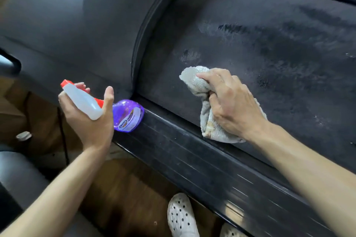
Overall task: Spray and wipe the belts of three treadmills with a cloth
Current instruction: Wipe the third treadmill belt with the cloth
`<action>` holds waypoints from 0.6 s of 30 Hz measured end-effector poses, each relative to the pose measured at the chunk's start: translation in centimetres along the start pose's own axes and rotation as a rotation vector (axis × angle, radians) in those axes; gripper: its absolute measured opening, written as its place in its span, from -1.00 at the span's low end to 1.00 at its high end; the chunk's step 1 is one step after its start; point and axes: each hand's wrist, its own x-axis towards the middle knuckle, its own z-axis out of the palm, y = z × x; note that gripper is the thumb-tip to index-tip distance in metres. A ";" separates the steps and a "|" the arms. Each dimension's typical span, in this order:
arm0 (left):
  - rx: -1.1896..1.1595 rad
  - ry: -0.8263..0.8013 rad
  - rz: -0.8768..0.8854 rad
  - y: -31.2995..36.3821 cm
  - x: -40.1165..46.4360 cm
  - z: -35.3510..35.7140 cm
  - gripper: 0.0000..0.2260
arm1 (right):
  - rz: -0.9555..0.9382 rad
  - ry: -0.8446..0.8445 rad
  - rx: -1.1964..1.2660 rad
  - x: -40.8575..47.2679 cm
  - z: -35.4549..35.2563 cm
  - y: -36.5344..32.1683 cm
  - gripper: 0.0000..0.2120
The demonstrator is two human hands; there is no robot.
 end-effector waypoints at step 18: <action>-0.018 -0.224 0.287 5.4 6.2 -3.3 -0.43 | -0.073 0.091 -0.104 6.4 0.3 1.8 -0.48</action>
